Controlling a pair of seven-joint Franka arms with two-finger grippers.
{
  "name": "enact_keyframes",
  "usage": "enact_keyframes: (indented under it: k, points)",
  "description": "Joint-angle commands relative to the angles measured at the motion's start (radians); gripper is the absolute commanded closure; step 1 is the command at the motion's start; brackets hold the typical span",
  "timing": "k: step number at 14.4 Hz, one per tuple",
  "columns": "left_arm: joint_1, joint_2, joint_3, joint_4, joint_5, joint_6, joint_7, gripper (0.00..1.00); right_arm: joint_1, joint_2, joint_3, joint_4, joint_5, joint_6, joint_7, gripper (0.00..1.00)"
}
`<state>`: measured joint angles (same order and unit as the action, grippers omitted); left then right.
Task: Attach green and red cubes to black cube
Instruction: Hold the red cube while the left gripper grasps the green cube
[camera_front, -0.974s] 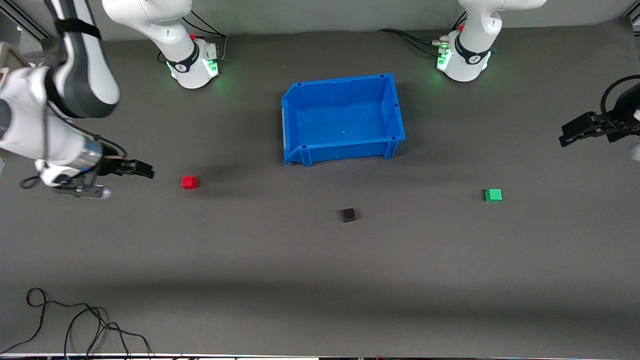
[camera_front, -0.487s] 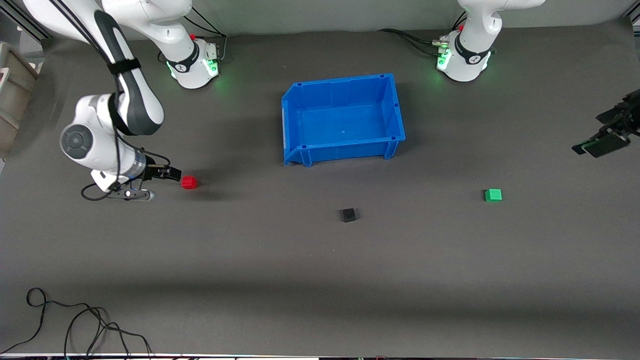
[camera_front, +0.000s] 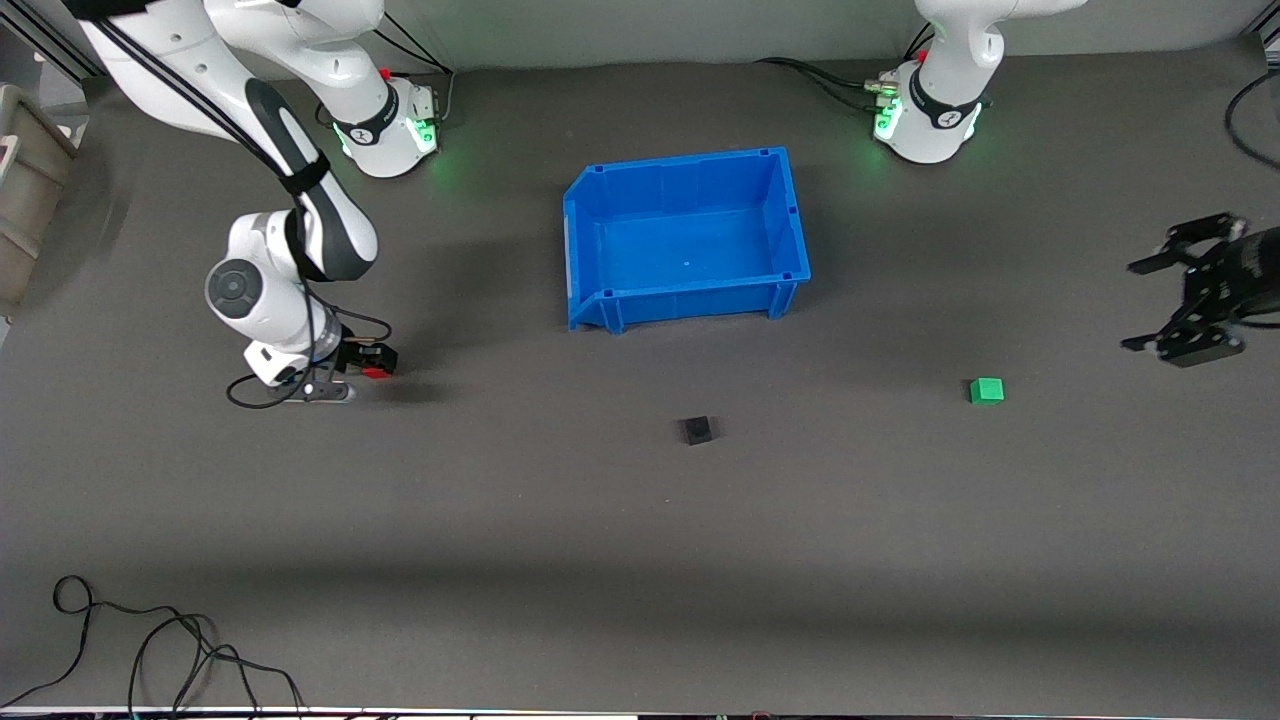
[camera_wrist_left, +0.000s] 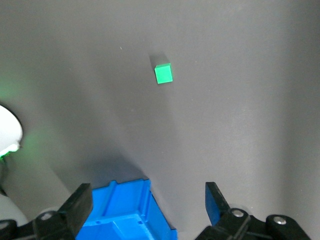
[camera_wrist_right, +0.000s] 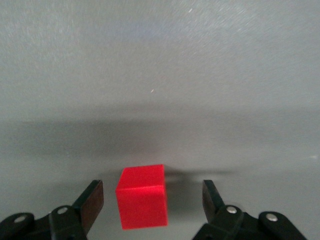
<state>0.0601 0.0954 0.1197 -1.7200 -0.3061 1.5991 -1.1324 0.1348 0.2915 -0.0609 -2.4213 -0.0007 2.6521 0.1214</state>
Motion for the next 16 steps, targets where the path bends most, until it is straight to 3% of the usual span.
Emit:
enact_keyframes:
  k: [1, 3, 6, 11, 13, 15, 16]
  points:
    - [0.035, -0.026, -0.005, -0.166, -0.076, 0.147, -0.029, 0.0, 0.003, 0.001, 0.01, -0.004, -0.022, 0.017, 0.014, 0.14]
    - [0.038, -0.022, -0.005, -0.292, -0.119, 0.305, -0.012, 0.0, 0.003, 0.02, 0.01, -0.004, -0.022, 0.037, 0.012, 0.21]
    - [0.037, 0.036, -0.006, -0.38, -0.177, 0.471, 0.048, 0.0, 0.002, 0.034, 0.01, -0.002, -0.028, 0.052, 0.009, 0.26]
    - [0.038, 0.156, -0.006, -0.443, -0.324, 0.619, 0.252, 0.0, 0.003, 0.069, 0.01, 0.002, -0.032, 0.11, -0.002, 0.39]
    - [0.04, 0.208, -0.006, -0.446, -0.35, 0.668, 0.302, 0.0, 0.003, 0.066, 0.012, 0.004, -0.06, 0.126, 0.0, 0.56]
    - [0.041, 0.237, -0.006, -0.473, -0.43, 0.714, 0.409, 0.0, 0.002, 0.054, 0.01, 0.005, -0.067, 0.118, -0.005, 0.57]
    - [0.055, 0.245, -0.006, -0.489, -0.467, 0.737, 0.468, 0.0, 0.002, 0.051, 0.012, 0.004, -0.067, 0.115, -0.009, 0.64]
